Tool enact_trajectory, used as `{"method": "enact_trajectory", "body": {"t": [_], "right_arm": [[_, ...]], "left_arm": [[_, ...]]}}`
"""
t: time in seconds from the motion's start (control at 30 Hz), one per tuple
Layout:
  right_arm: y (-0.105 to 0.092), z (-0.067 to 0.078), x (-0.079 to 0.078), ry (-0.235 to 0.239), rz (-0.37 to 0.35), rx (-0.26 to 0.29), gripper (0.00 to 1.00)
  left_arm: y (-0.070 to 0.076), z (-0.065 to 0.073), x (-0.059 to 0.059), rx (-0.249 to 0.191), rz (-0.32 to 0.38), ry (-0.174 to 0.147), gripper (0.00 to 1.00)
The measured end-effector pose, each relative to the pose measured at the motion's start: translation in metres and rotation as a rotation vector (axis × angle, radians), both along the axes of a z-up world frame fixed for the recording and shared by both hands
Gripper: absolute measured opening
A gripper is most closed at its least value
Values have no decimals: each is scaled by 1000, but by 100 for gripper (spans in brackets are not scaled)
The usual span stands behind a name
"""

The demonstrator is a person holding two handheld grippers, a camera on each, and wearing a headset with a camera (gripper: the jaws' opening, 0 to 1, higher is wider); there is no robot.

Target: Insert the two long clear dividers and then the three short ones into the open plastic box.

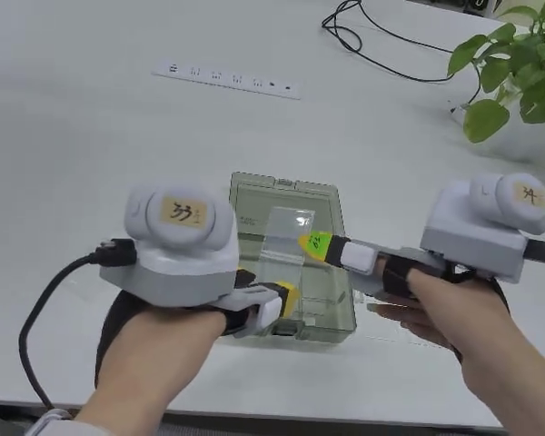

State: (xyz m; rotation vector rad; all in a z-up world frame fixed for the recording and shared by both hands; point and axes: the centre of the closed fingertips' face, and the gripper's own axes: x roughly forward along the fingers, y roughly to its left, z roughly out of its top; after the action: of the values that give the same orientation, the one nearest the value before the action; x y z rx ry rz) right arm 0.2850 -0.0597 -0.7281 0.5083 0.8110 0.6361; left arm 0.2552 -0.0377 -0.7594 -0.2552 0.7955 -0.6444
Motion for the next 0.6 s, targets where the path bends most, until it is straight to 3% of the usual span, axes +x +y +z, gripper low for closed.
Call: {"method": "enact_trajectory", "body": {"t": [0.37,0.6], "right_arm": [[2,-1,4,8,2,-15,4],[1,1,2,10,25,-31,2]], "left_arm": [[-8,4,3,-28,-7,-3,30],[-12,3,0,-68,-1,21,30]]}}
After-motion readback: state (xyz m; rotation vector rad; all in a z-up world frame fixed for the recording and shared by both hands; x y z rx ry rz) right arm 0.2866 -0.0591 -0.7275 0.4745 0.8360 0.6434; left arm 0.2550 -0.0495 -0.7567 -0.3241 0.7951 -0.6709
